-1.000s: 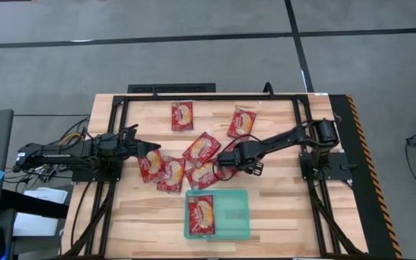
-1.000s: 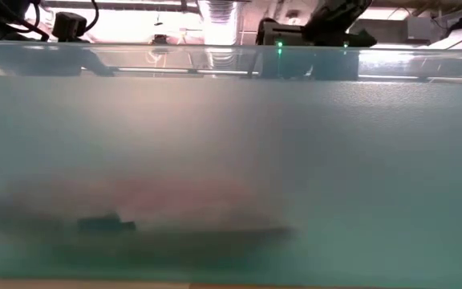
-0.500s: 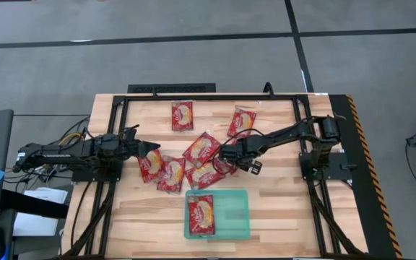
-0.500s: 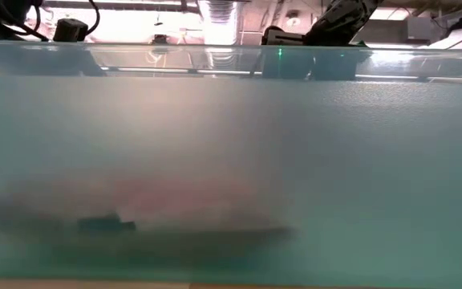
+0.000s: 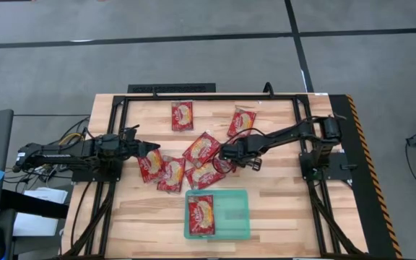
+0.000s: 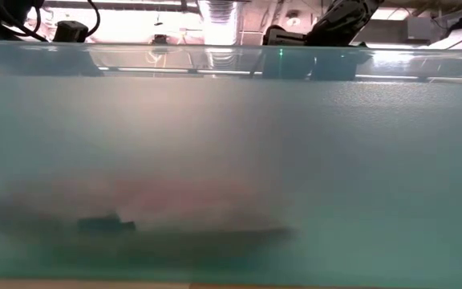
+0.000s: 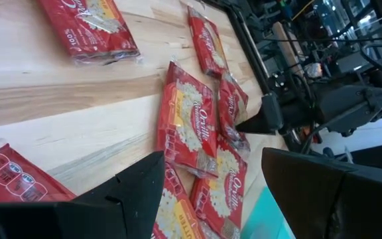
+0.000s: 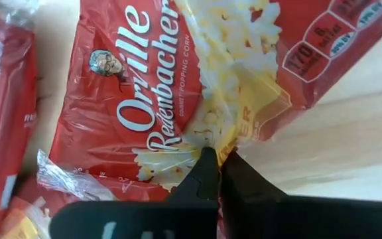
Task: Sort popcorn bags into baskets
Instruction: Put the red popcorn bag into the green bin
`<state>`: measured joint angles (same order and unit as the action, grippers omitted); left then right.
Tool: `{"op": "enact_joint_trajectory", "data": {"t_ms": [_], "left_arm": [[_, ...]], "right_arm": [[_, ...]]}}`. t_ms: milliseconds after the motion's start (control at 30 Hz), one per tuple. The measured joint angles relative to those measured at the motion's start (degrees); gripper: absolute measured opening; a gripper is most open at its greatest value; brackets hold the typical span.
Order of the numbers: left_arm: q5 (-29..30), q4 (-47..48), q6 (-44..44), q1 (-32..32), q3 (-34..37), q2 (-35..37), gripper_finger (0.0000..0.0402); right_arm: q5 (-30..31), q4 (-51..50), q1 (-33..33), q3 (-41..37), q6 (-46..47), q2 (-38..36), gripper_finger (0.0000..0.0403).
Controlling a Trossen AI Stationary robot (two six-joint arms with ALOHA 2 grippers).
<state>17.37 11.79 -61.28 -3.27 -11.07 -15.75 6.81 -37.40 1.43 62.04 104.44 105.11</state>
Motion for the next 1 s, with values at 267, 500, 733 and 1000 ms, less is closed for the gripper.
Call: {"op": "enact_joint_trajectory", "data": {"t_ms": [267, 500, 733, 1000], "left_arm": [[0.0, 0.0, 0.0, 0.0, 0.0, 0.0, 0.024], [-0.1, 0.0, 0.0, 0.0, 0.0, 0.0, 0.024], [-0.1, -0.1, -0.5, 0.0, 0.0, 0.0, 0.024], [-0.1, -0.1, -0.5, 0.0, 0.0, 0.0, 0.024]], "right_arm": [[2.8, -4.3, -3.0, 2.4, -5.8, -9.6, 0.0003], [3.6, -4.4, -9.6, 7.2, -7.7, -14.5, 0.0003], [3.8, -4.2, -18.9, 13.7, -5.0, -14.9, 0.0003], [8.4, -3.3, -31.0, 14.6, 6.8, -13.3, 0.0003]]}}
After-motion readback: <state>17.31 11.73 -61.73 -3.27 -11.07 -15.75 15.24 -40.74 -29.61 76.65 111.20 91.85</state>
